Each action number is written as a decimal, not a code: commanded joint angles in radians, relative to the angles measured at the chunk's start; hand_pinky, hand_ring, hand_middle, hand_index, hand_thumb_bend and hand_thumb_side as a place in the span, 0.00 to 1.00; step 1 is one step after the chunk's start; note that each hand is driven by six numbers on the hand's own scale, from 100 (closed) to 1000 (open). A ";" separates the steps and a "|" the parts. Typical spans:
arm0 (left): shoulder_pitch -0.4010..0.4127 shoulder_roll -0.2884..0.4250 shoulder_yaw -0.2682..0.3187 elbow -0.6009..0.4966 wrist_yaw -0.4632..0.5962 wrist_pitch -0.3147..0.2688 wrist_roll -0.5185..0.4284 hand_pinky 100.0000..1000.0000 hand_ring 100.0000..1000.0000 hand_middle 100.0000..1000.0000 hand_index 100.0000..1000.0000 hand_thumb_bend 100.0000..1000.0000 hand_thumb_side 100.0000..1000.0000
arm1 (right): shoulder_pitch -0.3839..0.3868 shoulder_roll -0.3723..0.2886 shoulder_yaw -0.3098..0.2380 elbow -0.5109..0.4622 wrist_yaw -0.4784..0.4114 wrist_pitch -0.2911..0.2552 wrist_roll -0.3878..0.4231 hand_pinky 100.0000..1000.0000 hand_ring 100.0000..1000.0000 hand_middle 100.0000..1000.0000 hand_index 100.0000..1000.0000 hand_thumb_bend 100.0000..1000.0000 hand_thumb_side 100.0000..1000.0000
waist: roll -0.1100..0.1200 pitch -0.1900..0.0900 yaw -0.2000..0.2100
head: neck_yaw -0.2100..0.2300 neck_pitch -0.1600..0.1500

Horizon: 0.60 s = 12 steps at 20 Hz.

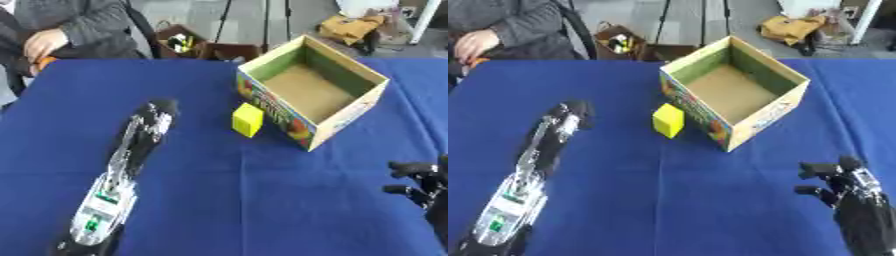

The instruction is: Pick up objects on the table and place them in the box.

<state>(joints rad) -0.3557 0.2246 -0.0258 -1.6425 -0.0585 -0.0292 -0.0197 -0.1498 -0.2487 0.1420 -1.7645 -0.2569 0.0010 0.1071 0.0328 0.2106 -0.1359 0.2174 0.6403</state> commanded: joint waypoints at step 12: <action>-0.222 0.014 -0.090 0.144 -0.222 0.065 0.010 0.74 0.86 0.70 0.80 0.52 0.47 | -0.004 -0.007 0.002 -0.015 -0.003 0.000 0.009 0.61 0.88 0.53 0.62 0.00 0.97 | -0.004 -0.020 -0.017 | 0.017 -0.005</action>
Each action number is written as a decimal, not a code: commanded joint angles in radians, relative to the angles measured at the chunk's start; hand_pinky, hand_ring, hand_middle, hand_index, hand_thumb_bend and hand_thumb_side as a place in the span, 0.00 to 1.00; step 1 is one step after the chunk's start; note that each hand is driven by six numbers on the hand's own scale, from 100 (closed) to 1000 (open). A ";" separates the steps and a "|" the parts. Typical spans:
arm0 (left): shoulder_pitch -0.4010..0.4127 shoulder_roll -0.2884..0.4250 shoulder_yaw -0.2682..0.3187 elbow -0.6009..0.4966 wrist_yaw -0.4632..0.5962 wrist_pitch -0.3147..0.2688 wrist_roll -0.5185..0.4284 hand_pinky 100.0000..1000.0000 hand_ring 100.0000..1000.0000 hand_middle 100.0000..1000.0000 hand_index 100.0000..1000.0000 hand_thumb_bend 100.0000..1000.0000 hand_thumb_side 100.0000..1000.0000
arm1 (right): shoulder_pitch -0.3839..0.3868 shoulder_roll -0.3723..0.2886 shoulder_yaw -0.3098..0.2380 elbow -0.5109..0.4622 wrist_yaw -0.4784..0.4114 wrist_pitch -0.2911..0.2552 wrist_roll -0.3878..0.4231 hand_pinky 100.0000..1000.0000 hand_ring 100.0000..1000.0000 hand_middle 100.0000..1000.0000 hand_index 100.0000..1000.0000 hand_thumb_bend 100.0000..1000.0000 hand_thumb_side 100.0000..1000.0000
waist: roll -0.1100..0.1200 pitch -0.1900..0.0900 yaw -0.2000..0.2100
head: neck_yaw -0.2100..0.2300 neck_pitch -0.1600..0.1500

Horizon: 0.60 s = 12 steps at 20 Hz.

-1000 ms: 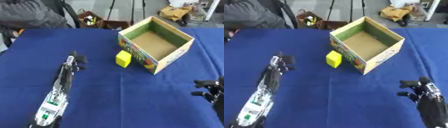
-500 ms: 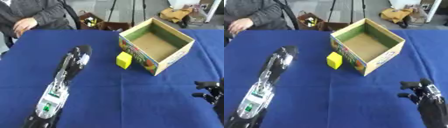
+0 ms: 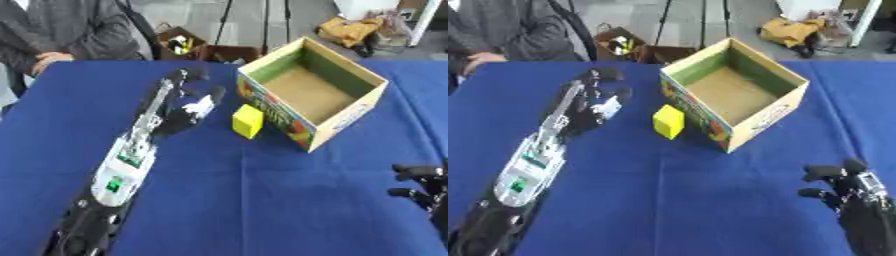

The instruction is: Pick up objects on the table and place them in the box.

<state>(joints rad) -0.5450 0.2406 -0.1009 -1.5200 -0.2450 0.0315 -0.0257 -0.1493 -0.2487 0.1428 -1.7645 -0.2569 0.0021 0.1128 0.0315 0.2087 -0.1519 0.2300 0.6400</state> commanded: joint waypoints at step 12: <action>-0.152 -0.063 -0.088 0.247 -0.220 0.043 0.113 0.74 0.85 0.70 0.81 0.67 0.51 | -0.003 -0.007 0.005 -0.012 -0.005 0.000 0.007 0.61 0.88 0.53 0.62 0.00 0.97 | 0.000 -0.024 -0.015 | 0.016 -0.003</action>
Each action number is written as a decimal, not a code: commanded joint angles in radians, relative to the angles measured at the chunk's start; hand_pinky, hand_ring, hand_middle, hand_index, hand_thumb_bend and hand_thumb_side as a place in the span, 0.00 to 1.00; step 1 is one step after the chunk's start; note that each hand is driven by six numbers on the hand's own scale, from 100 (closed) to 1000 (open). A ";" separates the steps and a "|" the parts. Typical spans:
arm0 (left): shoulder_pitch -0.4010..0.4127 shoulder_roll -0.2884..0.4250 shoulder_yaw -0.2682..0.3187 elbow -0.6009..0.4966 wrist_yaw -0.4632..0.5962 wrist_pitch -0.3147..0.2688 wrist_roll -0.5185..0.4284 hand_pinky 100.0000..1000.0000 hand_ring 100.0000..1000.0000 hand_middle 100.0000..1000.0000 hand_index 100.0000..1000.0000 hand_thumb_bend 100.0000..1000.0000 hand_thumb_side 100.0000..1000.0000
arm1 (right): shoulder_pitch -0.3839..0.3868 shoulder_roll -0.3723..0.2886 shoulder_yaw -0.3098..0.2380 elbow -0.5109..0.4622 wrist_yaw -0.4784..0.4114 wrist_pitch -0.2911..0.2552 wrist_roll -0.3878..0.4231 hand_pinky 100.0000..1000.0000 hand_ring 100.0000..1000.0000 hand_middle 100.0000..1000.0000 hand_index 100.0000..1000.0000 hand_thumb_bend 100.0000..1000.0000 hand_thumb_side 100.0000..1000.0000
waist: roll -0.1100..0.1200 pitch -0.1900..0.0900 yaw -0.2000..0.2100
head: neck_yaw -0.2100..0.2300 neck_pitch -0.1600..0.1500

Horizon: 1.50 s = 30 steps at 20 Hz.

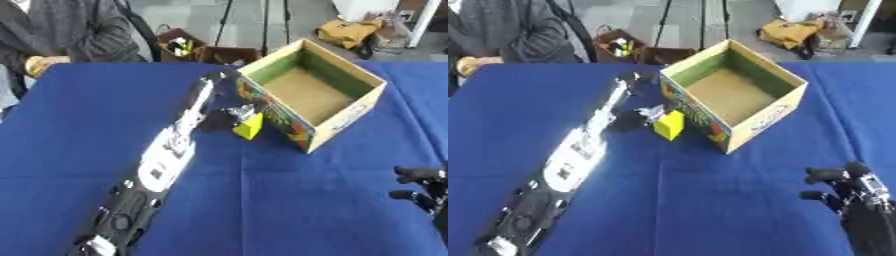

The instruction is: Pick up objects on the table and place them in the box.

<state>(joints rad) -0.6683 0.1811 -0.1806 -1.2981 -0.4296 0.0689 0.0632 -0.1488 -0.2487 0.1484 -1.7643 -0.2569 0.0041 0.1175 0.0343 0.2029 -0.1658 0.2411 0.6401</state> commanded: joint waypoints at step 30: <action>-0.107 -0.113 0.155 0.282 -0.728 0.090 0.171 0.73 0.81 0.66 0.80 0.68 0.51 | -0.007 -0.005 0.005 -0.013 -0.005 -0.001 0.006 0.62 0.89 0.53 0.62 0.00 0.97 | -0.008 -0.018 -0.031 | 0.012 -0.006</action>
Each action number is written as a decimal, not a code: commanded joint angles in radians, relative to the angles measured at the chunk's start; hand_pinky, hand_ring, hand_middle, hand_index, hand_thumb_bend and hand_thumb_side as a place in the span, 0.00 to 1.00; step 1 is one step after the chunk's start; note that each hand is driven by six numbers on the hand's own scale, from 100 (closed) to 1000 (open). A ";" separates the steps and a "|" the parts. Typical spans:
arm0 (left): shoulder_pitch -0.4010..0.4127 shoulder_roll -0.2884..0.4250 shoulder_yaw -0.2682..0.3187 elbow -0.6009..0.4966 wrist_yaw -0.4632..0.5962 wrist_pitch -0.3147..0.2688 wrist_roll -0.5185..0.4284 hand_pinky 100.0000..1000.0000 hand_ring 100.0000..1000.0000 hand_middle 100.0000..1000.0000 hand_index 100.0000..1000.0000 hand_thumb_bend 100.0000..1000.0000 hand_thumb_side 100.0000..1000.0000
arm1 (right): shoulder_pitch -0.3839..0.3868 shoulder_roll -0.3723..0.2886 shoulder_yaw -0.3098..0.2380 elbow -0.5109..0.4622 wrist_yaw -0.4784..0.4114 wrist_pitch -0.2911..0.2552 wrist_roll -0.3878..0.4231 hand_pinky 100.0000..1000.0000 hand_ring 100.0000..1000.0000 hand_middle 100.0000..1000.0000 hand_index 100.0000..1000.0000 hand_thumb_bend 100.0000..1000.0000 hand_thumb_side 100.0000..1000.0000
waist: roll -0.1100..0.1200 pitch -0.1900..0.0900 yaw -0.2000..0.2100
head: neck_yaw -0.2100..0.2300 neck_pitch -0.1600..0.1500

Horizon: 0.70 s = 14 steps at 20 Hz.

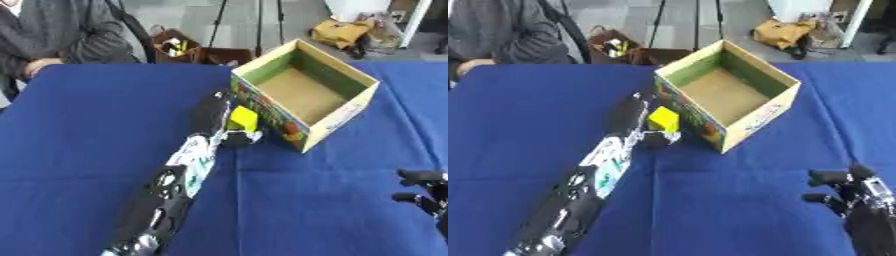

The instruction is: Pick up objects on the table and place them in the box.

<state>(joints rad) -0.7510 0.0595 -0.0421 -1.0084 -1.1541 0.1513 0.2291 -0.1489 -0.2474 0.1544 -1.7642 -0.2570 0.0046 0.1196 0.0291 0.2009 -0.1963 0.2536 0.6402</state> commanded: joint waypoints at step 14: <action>-0.016 0.001 0.020 0.017 0.012 0.022 0.003 0.68 0.71 0.54 0.77 0.64 0.55 | -0.005 -0.004 -0.001 -0.013 -0.002 -0.002 0.005 0.62 0.89 0.53 0.62 0.00 0.97 | -0.005 -0.012 -0.004 | -0.002 -0.004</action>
<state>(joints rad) -0.7510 0.0597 -0.0317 -0.9824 -1.1465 0.1698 0.2318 -0.1489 -0.2459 0.1544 -1.7642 -0.2570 0.0047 0.1205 0.0289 0.2015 -0.1981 0.2531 0.6402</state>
